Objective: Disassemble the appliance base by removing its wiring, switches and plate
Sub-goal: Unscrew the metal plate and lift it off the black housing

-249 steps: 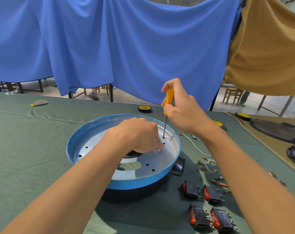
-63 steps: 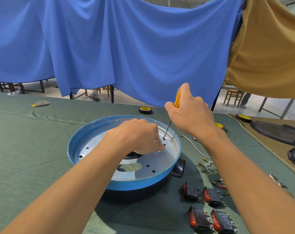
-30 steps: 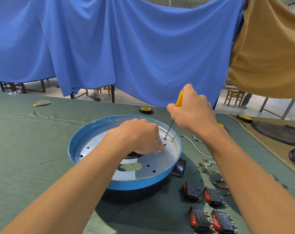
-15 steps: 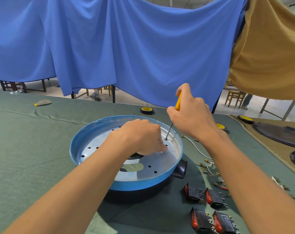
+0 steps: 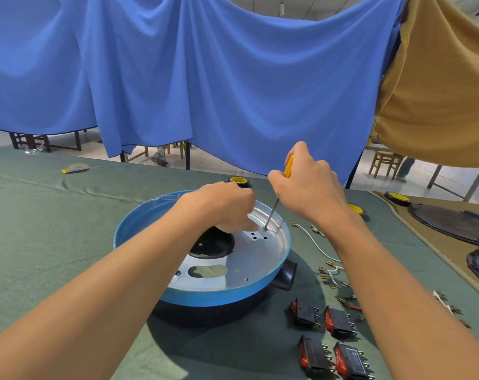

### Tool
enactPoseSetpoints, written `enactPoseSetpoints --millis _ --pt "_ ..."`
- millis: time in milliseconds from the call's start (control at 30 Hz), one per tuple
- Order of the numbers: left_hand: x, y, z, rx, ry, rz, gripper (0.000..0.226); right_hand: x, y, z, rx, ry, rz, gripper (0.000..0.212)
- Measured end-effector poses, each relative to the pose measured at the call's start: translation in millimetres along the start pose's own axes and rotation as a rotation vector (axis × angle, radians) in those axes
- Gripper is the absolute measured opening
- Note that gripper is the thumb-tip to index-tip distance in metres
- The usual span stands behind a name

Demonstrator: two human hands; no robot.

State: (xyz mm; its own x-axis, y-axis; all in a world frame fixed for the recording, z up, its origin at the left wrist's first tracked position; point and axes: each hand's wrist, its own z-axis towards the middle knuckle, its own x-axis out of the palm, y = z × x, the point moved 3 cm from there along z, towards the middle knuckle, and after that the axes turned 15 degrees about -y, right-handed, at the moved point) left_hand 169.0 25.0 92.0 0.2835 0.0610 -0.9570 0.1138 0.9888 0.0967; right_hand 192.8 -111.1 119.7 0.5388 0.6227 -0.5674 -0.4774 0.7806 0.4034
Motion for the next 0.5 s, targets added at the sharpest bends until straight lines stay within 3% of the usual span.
enactPoseSetpoints --millis 100,233,367,500 --pt "-4 2 10 -0.018 -0.001 -0.063 0.037 -3 -3 3 0.050 0.026 -0.001 0.021" --pt "6 0 10 -0.027 -0.187 -0.137 0.014 -2 -4 3 0.052 0.000 -0.038 0.029" --pt "17 3 8 -0.043 -0.223 -0.245 0.016 -2 -7 5 0.070 0.015 -0.042 0.017" --pt "17 6 7 -0.026 -0.239 -0.377 0.014 -3 -6 7 0.081 0.055 0.001 0.022"
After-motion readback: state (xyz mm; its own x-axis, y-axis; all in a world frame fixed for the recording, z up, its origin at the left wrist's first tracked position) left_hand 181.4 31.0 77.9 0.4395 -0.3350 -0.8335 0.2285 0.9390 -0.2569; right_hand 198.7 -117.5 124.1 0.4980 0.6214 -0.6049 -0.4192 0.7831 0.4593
